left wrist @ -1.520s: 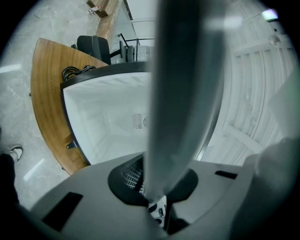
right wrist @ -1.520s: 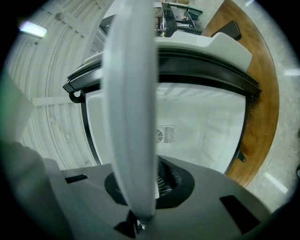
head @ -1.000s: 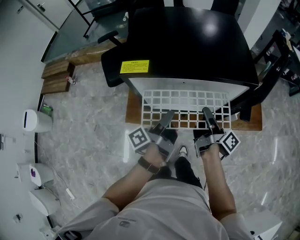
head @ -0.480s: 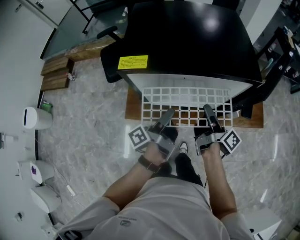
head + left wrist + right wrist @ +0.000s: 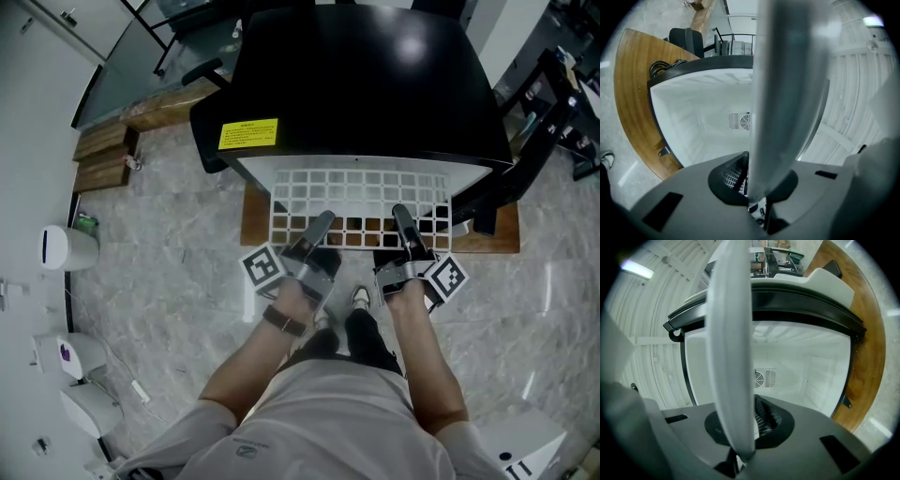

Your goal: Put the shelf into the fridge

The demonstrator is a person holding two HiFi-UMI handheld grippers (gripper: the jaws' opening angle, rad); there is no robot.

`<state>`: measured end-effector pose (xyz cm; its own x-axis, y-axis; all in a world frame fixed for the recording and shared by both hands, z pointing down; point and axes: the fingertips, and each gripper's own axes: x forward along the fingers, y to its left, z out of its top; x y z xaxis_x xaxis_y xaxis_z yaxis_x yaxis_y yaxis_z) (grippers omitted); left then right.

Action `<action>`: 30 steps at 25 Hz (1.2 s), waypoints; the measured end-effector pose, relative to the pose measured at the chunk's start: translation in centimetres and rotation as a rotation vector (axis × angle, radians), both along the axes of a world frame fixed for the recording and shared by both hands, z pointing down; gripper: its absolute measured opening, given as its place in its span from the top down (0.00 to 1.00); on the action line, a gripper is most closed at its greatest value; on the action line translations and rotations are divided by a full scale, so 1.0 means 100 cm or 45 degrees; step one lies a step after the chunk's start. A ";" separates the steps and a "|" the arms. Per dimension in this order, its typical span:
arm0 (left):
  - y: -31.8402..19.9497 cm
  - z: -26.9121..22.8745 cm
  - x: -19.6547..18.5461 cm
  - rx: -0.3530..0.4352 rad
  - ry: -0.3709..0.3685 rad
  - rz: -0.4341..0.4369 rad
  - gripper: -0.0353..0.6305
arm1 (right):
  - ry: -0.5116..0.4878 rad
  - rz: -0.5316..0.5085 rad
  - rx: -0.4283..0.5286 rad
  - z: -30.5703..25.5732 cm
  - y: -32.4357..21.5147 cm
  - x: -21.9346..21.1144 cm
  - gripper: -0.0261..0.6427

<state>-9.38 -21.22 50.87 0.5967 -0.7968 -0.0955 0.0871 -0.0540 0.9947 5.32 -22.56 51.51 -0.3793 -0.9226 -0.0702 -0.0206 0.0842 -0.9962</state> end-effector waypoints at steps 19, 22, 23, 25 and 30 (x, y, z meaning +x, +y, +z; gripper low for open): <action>-0.070 -0.004 0.003 0.000 -0.028 -0.102 0.91 | 0.051 0.008 -0.026 -0.005 -0.070 0.006 0.89; -0.075 -0.003 0.003 0.004 -0.034 -0.128 0.91 | 0.053 0.011 -0.043 -0.003 -0.075 0.008 0.89; -0.076 -0.002 0.003 0.006 -0.033 -0.135 0.91 | 0.051 0.012 -0.045 -0.003 -0.076 0.008 0.89; -0.079 -0.002 0.004 0.010 -0.033 -0.145 0.91 | 0.046 0.014 -0.047 -0.003 -0.079 0.008 0.89; -0.095 -0.003 0.004 0.007 -0.029 -0.167 0.91 | 0.038 0.019 -0.062 -0.004 -0.095 0.008 0.89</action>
